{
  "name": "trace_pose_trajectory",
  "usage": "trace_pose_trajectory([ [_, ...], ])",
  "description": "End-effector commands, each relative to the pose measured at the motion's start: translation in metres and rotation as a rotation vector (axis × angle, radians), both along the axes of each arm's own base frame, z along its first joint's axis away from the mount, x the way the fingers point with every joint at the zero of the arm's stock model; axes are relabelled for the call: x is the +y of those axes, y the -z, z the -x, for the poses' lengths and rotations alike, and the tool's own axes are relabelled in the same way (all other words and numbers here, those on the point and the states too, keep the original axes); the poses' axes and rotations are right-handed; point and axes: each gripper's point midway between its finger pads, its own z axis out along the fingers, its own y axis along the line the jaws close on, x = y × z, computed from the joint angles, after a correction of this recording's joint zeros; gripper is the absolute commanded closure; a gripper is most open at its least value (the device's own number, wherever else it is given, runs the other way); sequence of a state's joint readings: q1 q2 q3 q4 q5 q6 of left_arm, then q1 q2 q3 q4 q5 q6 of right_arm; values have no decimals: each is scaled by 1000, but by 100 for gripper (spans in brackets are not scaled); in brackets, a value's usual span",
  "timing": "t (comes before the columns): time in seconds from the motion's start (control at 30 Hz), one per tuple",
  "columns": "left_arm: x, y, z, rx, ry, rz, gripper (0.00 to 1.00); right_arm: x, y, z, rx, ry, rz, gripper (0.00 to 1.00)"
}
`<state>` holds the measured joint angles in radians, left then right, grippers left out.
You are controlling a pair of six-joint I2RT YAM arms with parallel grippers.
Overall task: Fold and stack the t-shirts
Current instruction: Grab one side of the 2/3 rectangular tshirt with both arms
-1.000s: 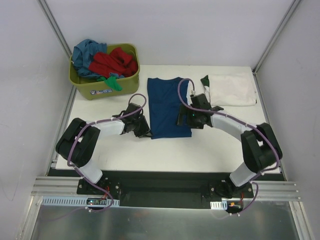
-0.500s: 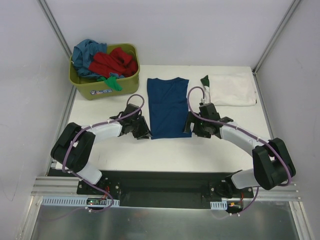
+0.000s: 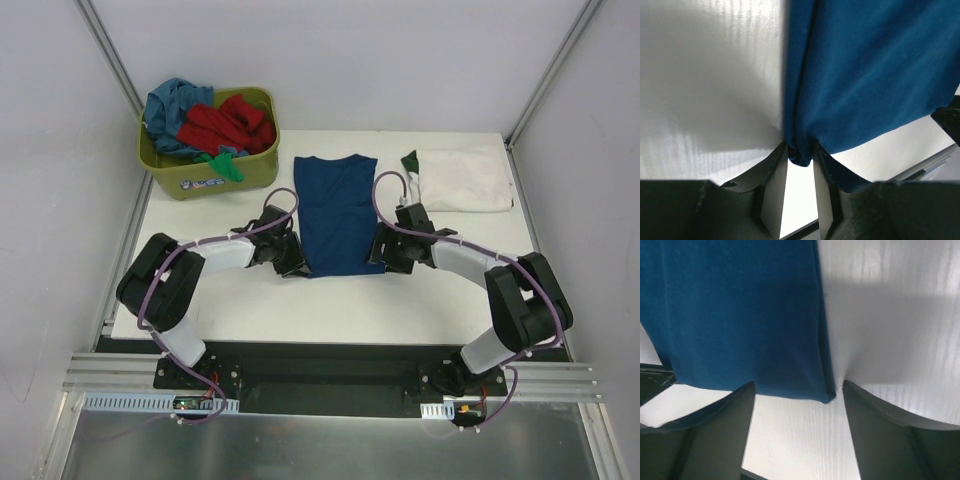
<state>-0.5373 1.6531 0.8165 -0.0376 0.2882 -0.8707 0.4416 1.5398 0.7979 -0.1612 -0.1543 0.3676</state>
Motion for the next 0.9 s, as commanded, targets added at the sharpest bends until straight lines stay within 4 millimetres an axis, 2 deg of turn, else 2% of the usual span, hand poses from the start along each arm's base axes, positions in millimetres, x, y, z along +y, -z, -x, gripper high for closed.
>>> trace_pose_trajectory([
  [0.0,-3,15,2,36,17,-40,81,16,1,-6,28,-3,-79,40],
  [0.03,-4,14,1,32,24,-40,96,16,4,-4,37,-6,-83,46],
  [0.07,-4,16,2,36,26,-42,100,16,5,-1,46,-8,-89,52],
  [0.1,-3,15,1,29,25,-43,100,17,5,1,52,-11,-97,63],
  [0.17,-1,13,2,17,24,-47,100,16,7,6,61,-8,-98,71],
  [0.2,0,12,2,11,22,-53,100,15,7,8,62,-8,-98,81],
  [0.27,2,6,4,-9,24,-48,100,13,5,14,64,-8,-103,92],
  [0.3,2,4,6,-21,36,-49,100,14,4,19,76,-22,-112,95],
  [0.33,4,5,12,-22,43,-56,100,15,-2,23,66,-42,-125,96],
  [0.37,4,-2,14,-51,53,-51,100,16,-4,28,74,-58,-135,98],
  [0.4,2,-4,21,-62,73,-55,100,17,-4,43,116,-89,-156,99],
  [0.43,7,1,33,-45,83,-67,100,19,-13,51,107,-116,-179,99],
  [0.47,5,-8,39,-65,99,-52,100,19,-16,60,116,-143,-186,99],
  [0.5,6,-5,55,-49,125,-59,100,16,-14,80,169,-162,-182,99],
  [0.53,10,-6,65,-38,134,-73,100,13,-23,89,153,-176,-187,99],
  [0.57,10,-19,71,-71,139,-61,100,9,-24,98,162,-191,-179,99],
  [0.63,15,-23,89,-97,151,-96,100,0,-34,125,197,-216,-187,99],
  [0.67,20,-37,97,-123,151,-88,100,1,-40,137,212,-247,-209,99],
  [0.7,21,-41,104,-133,153,-80,100,-4,-49,151,223,-258,-216,99],
  [0.73,19,-48,114,-144,178,-61,100,-5,-55,158,222,-272,-222,99],
  [0.77,17,-65,118,-188,183,-15,100,-5,-62,165,218,-294,-228,99],
  [0.8,17,-70,123,-200,188,4,100,-9,-70,178,216,-320,-224,99],
  [0.83,15,-78,125,-223,192,26,100,-8,-80,180,198,-337,-233,99],
  [0.87,13,-92,129,-267,203,62,100,-9,-87,190,216,-354,-247,99],
])
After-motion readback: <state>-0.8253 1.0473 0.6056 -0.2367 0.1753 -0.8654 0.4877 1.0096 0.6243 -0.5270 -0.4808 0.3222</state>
